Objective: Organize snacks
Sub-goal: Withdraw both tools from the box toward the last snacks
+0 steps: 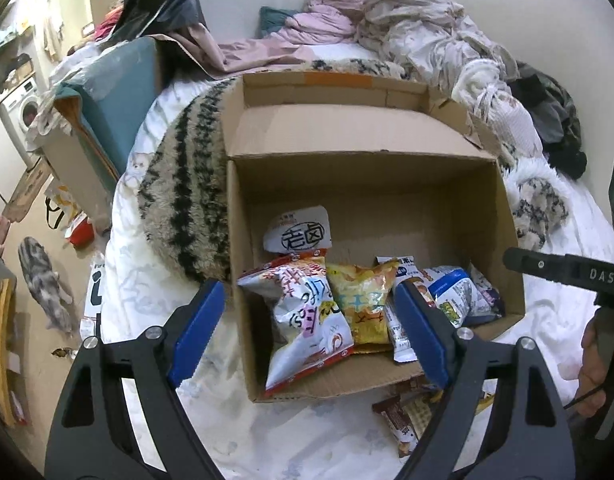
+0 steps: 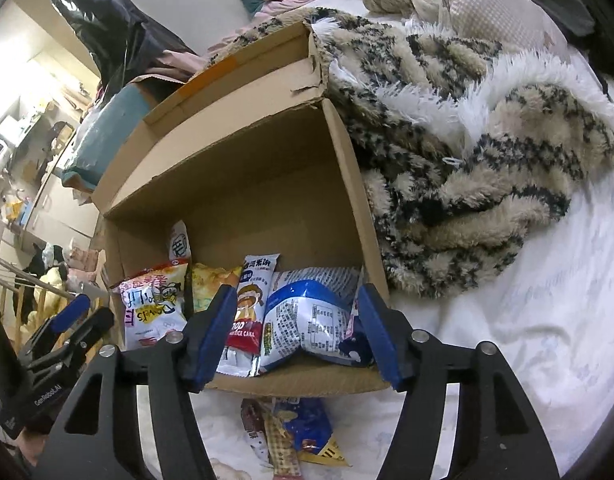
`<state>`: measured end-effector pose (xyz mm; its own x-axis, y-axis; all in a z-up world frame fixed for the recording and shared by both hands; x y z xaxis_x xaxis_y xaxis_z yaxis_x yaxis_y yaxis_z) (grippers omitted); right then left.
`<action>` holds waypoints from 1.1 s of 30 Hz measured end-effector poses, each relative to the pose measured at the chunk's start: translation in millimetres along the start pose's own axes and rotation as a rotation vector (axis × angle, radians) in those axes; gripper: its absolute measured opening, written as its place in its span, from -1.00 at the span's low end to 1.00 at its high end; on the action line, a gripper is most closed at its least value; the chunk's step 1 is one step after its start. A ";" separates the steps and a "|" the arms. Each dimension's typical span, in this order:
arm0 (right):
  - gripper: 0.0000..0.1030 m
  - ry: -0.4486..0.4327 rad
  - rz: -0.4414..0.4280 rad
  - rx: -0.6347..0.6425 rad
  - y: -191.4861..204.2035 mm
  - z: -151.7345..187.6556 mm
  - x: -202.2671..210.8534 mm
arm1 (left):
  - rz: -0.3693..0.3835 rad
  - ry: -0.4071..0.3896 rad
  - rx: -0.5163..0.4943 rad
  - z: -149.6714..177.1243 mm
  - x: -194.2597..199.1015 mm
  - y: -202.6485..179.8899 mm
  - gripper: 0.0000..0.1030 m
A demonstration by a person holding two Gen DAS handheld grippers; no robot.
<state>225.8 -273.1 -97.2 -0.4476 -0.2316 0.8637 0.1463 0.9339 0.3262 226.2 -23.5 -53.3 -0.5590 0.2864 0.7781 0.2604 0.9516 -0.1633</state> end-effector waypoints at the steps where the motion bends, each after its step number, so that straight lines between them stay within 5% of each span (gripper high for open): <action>1: 0.27 -0.002 0.003 0.000 -0.2 0.5 0.8 | 0.001 -0.001 0.005 0.8 2.9 1.3 0.64; 33: 0.30 0.036 -0.002 -0.014 4.2 88.7 44.4 | -0.052 0.092 0.150 90.6 49.6 9.8 0.63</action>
<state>128.3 -255.3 -91.6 -0.4162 -0.2436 0.8760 0.1577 0.9295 0.3334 129.6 10.1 -71.2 -0.4929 0.2315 0.8387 0.1085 0.9728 -0.2048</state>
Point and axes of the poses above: each gripper's, at about its wrist camera, not at the fingertips, and x roughly against the way its jaws point, y to its left, z to its underside, the point moved 4 cm from there along -x, roughly the way its jaws point, and after that the axes turned 9 degrees about z, right-handed, at the moved point
